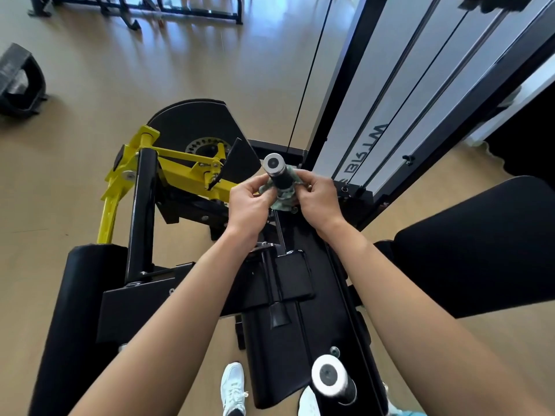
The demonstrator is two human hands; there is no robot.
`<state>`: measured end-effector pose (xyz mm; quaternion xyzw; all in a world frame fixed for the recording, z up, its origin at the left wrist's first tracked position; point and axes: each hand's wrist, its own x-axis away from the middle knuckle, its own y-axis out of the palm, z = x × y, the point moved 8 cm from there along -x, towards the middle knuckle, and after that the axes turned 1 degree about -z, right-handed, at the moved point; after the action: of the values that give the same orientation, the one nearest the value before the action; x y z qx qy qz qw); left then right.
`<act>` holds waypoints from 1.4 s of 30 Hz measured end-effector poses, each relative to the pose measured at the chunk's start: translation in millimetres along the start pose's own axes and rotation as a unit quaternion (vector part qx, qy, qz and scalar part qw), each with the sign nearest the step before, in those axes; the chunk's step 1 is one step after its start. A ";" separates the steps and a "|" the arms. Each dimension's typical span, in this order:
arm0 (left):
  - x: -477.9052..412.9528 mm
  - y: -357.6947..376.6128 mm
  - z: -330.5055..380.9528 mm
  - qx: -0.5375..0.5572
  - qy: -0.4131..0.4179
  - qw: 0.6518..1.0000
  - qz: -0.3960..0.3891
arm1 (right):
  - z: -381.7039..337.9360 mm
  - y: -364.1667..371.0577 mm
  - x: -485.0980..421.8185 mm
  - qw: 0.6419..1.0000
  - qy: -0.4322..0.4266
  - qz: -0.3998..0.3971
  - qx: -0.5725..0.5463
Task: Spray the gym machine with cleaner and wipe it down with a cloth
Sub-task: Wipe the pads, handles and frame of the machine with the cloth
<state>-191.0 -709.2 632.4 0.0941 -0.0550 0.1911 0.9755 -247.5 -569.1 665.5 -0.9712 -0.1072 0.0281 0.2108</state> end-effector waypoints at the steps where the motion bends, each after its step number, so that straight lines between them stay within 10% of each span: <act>1: 3.5 -1.1 2.8 0.006 0.005 1.000 0.004 | -5.4 -1.3 3.9 1.000 -0.010 0.008 -0.013; 10: 40.1 -18.5 41.0 0.107 0.087 0.987 0.077 | -47.3 -8.6 33.0 0.986 -0.091 0.049 -0.132; 19: 33.5 3.2 14.7 0.017 -0.020 1.000 0.011 | 3.8 -1.5 22.4 0.999 0.018 0.032 -0.015; 24: 63.2 -1.5 47.1 0.029 0.009 1.000 -0.010 | -12.2 -16.3 48.4 0.986 -0.005 0.012 -0.168; 42: 209.0 130.9 79.6 -0.374 0.171 0.911 0.010 | 55.4 -148.8 169.8 0.928 0.004 -0.089 -0.363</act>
<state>-54.3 -530.7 761.3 -0.3126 0.0438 0.1798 0.9317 -116.6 -377.3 675.3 -0.9679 -0.1952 -0.0350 -0.1542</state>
